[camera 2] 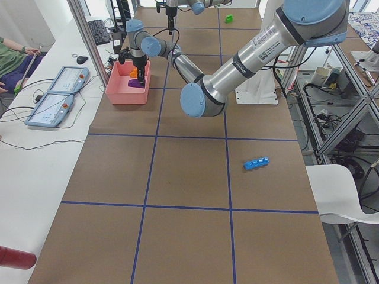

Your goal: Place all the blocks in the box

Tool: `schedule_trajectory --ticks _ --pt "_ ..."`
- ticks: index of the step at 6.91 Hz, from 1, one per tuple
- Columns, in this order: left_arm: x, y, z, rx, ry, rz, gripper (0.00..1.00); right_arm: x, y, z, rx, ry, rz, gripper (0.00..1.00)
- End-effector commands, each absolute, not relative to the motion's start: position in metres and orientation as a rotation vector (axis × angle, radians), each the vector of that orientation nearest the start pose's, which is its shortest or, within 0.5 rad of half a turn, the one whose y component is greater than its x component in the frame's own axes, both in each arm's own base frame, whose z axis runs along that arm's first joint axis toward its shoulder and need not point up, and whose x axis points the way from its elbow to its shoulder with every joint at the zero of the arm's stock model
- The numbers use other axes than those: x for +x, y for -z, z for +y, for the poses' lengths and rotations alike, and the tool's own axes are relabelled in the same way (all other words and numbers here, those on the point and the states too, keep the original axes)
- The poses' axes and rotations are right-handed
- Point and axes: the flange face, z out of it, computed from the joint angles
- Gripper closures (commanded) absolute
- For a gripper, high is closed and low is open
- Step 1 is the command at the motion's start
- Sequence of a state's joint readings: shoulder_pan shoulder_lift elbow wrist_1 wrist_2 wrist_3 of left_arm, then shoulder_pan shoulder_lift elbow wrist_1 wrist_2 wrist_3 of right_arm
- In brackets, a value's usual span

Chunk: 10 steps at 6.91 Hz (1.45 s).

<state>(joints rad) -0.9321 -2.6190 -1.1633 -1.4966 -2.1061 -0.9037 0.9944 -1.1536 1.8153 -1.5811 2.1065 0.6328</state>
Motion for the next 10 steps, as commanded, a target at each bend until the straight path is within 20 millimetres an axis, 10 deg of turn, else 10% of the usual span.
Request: schedule_trajectory --ticks 1,4,5,6,10 --pt "0.452 -0.148 -0.745 0.018 0.109 0.746 1.0 -0.271 -0.325 -0.564 0.229 0.137 -0.779 0.0" --pt "0.491 -0.149 -0.769 0.023 0.156 0.786 1.0 -0.272 -0.33 -0.566 0.226 0.14 -0.776 0.0" --pt "0.51 -0.15 -0.757 0.023 0.132 0.782 0.71 -0.274 -0.335 -0.569 0.226 0.14 -0.776 0.0" --pt "0.527 -0.147 -0.745 0.024 0.105 0.792 0.16 -0.276 -0.34 -0.573 0.229 0.141 -0.777 0.0" --pt "0.518 -0.118 -0.735 0.063 0.076 0.838 0.0 -0.295 -0.344 -0.601 0.195 0.125 -0.76 0.0"
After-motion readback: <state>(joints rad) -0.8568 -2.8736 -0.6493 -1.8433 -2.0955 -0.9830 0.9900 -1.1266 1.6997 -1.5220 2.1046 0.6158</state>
